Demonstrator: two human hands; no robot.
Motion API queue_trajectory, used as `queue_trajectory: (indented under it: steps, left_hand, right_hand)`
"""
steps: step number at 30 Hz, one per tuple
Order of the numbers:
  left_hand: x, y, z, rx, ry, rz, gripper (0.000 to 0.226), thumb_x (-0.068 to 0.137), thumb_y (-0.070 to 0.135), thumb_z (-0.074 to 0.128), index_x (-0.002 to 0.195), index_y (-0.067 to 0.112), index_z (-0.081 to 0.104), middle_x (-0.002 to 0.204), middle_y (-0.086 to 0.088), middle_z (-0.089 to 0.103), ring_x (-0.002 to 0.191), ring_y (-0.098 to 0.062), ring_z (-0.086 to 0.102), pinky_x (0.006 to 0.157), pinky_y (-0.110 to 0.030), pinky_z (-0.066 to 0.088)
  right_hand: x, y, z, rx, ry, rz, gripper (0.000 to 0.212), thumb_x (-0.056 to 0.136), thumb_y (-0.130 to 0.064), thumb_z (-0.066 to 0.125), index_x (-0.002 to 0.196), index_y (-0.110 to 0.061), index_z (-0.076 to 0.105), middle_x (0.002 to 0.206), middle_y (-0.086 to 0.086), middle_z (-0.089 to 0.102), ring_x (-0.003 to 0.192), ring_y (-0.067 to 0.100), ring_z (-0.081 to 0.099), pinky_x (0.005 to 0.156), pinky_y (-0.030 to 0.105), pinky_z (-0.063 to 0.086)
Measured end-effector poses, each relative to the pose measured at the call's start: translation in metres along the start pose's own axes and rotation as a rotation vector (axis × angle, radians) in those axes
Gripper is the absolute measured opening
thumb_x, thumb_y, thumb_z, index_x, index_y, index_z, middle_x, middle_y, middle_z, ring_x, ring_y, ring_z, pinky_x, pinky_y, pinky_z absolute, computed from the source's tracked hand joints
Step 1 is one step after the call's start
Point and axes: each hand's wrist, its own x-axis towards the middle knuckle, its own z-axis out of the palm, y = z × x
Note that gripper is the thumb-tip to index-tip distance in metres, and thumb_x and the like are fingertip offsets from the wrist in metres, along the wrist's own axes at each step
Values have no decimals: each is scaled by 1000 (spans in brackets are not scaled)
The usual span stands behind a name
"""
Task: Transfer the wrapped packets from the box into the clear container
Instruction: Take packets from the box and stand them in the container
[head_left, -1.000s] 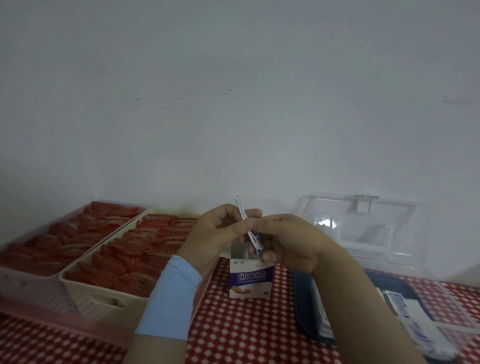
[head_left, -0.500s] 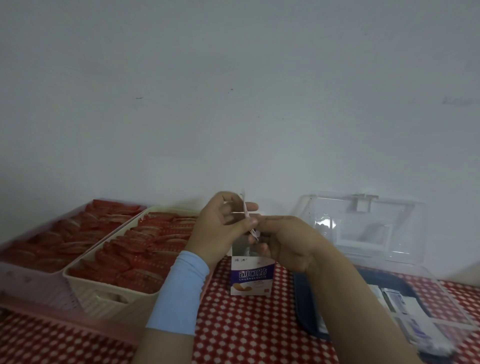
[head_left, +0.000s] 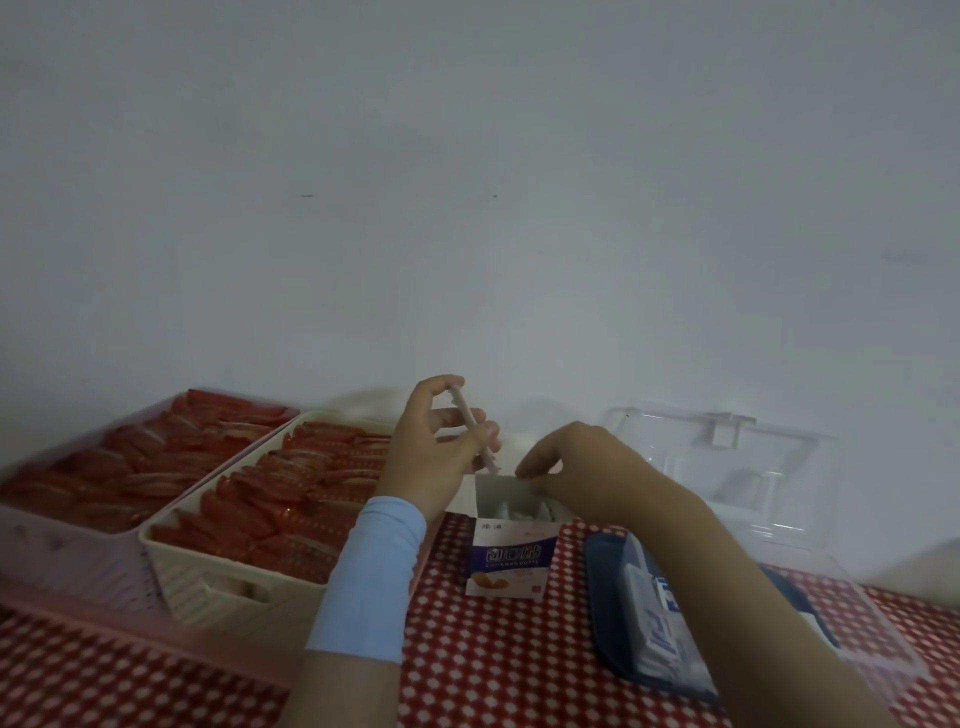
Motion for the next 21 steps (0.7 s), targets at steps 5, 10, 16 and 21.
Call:
queue_trajectory:
  steps: [5, 10, 16, 21]
  left_hand:
    - [3, -3, -6, -36, 37, -48, 67, 85, 3, 74, 133, 29, 36, 105, -5, 72, 88, -22, 74, 69, -34, 62]
    - [6, -6, -11, -19, 115, -24, 50, 85, 6, 75, 116, 25, 42, 106, -2, 71, 92, -16, 71, 67, -28, 61]
    - [12, -12, -14, 57, 101, -19, 27, 84, 8, 76, 95, 20, 54, 105, -3, 72, 96, -21, 71, 74, -42, 62]
    - [12, -14, -15, 181, -3, -2, 19, 81, 16, 78, 86, 20, 60, 98, 3, 75, 91, -17, 72, 83, -45, 60]
  right_hand:
    - [16, -25, -3, -265, -268, -144, 35, 87, -12, 70, 113, -36, 74, 113, -14, 71, 98, 11, 65, 90, 33, 57]
    - [22, -30, 10, -353, -286, -208, 27, 91, -20, 65, 102, -42, 77, 97, -17, 72, 84, 8, 64, 78, 28, 58]
    - [17, -5, 11, -70, -46, -115, 17, 94, -22, 65, 102, -30, 78, 98, -15, 71, 78, 0, 62, 73, 21, 52]
    - [9, 3, -5, 231, 208, -90, 23, 99, -20, 59, 88, -36, 72, 89, -15, 69, 53, 0, 57, 56, 17, 46]
